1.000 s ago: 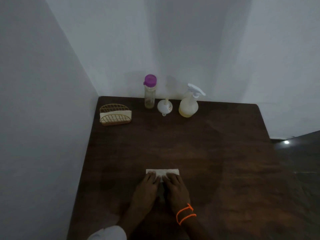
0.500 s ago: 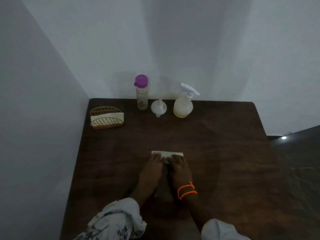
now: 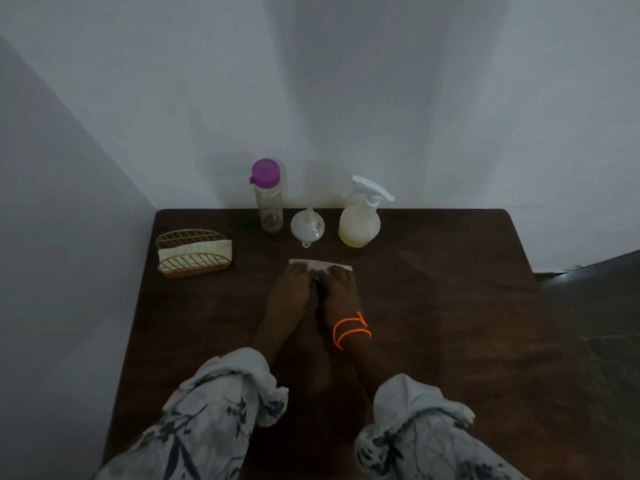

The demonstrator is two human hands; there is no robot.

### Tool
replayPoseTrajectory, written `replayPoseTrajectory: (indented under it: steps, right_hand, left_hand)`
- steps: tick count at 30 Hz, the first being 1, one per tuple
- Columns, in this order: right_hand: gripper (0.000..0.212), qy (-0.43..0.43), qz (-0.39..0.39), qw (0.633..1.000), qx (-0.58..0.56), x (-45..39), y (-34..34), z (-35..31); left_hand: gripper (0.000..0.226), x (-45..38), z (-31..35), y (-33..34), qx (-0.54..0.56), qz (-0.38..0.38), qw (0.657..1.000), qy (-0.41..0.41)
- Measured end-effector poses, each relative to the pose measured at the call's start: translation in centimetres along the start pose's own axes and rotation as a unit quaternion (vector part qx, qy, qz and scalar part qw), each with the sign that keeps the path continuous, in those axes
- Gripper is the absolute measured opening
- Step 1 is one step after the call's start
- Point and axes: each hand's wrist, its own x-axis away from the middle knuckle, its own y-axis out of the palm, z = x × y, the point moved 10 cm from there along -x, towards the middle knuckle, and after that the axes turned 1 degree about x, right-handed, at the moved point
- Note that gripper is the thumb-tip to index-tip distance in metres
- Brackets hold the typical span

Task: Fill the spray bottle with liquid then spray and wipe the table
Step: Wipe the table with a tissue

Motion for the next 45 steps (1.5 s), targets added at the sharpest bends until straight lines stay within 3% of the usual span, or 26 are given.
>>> replayPoseTrajectory:
  steps: [9,12,21,26,32,38,45]
  right_hand:
    - [0.041,-0.050,-0.034,0.998,-0.023,-3.9,1.9,-6.3]
    - [0.038,-0.052,-0.043,0.997,-0.032,-3.2,2.8,-7.7]
    - [0.032,-0.073,-0.063,0.993,-0.062,4.2,5.2,-11.0]
    - [0.041,-0.100,-0.089,0.990,-0.043,10.4,6.5,-11.8]
    - [0.048,-0.131,-0.086,0.987,-0.023,17.9,7.2,-10.4]
    - [0.037,-0.124,-0.069,0.989,-0.041,25.9,6.7,-6.1]
    - [0.047,-0.094,-0.048,0.994,-0.016,30.4,3.8,-0.8]
  left_hand:
    - [0.046,-1.3,-6.9,-4.5,0.002,0.054,0.998,-0.038]
    - [0.045,0.7,-8.3,-4.5,-0.009,0.040,0.998,-0.049]
    - [0.055,10.4,-9.5,-5.0,0.000,0.013,0.999,-0.039]
    - [0.056,17.2,-10.2,-3.0,-0.011,0.016,0.999,-0.041]
    - [0.052,24.7,-5.7,-1.4,0.004,0.017,0.999,0.028]
    - [0.068,30.5,-2.8,3.9,-0.019,-0.035,0.998,0.044]
    - [0.064,31.4,3.3,7.9,-0.061,-0.145,0.986,0.060]
